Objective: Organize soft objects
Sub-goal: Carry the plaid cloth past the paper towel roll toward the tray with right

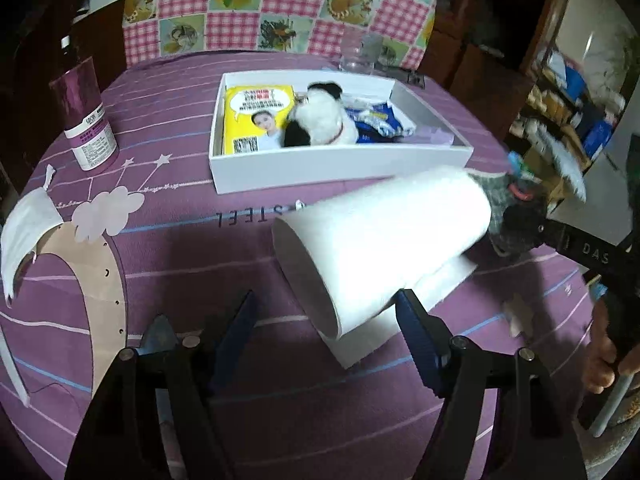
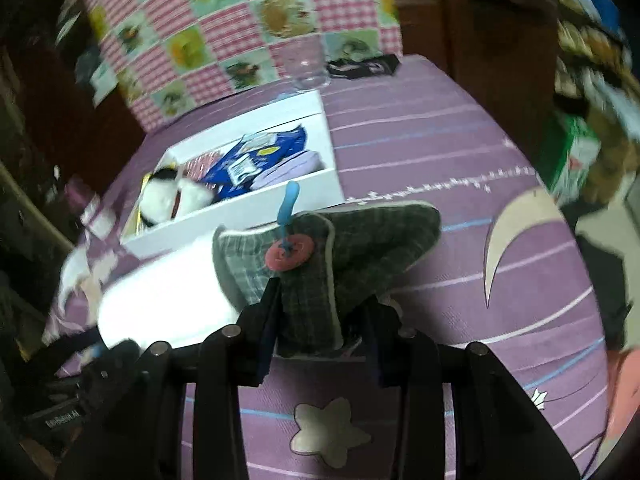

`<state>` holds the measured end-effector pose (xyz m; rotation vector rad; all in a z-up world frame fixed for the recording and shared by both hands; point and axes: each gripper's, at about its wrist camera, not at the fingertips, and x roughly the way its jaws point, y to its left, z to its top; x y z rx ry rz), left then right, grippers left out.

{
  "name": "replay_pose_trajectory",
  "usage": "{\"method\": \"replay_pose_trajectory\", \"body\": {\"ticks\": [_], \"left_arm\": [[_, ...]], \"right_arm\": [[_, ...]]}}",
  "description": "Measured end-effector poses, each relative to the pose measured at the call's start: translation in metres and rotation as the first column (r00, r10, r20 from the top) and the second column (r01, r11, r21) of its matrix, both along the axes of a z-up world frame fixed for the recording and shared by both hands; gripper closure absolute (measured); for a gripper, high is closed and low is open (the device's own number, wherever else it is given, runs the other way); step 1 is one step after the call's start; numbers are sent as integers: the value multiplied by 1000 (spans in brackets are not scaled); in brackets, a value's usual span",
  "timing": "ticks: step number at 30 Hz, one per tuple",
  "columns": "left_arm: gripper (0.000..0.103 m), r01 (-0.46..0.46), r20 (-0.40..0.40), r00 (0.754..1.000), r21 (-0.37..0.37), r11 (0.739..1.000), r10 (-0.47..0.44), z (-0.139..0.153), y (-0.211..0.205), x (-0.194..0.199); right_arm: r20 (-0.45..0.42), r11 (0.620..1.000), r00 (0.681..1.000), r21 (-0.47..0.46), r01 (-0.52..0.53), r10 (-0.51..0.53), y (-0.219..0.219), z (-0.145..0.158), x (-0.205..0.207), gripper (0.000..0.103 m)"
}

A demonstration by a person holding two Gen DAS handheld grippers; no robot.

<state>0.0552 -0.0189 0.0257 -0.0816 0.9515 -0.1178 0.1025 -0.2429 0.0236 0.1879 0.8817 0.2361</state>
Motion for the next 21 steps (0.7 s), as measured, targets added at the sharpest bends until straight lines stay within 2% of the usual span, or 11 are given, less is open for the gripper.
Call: {"method": "replay_pose_trajectory", "body": {"ticks": [2, 4, 8, 10, 13, 17, 21], "left_arm": [[32, -4, 3, 1000, 46, 999, 4, 0, -1, -1], [32, -19, 26, 1000, 65, 998, 18, 4, 3, -4], [32, -58, 65, 996, 16, 998, 57, 14, 21, -7], [32, -74, 67, 995, -12, 997, 75, 15, 28, -6], [32, -75, 66, 995, -31, 997, 77, 14, 28, -5], [32, -55, 67, 996, -12, 998, 56, 12, 18, -4], [32, -40, 79, 996, 27, 999, 38, 10, 8, -6]], "right_arm": [[-44, 997, 997, 52, -58, 60, 5, -8, 0, 66], [-29, 996, 997, 55, -73, 75, 9, -8, -3, 67], [0, 989, 990, 32, -142, 142, 26, -5, -10, 68], [11, 986, 986, 23, -164, 164, 29, -3, -13, 74], [32, 992, 992, 16, -124, 124, 20, -1, -15, 79], [46, 998, 998, 25, -54, 53, -1, 0, -9, 89], [43, 992, 999, 119, -33, 28, -16, -3, -7, 91]]}}
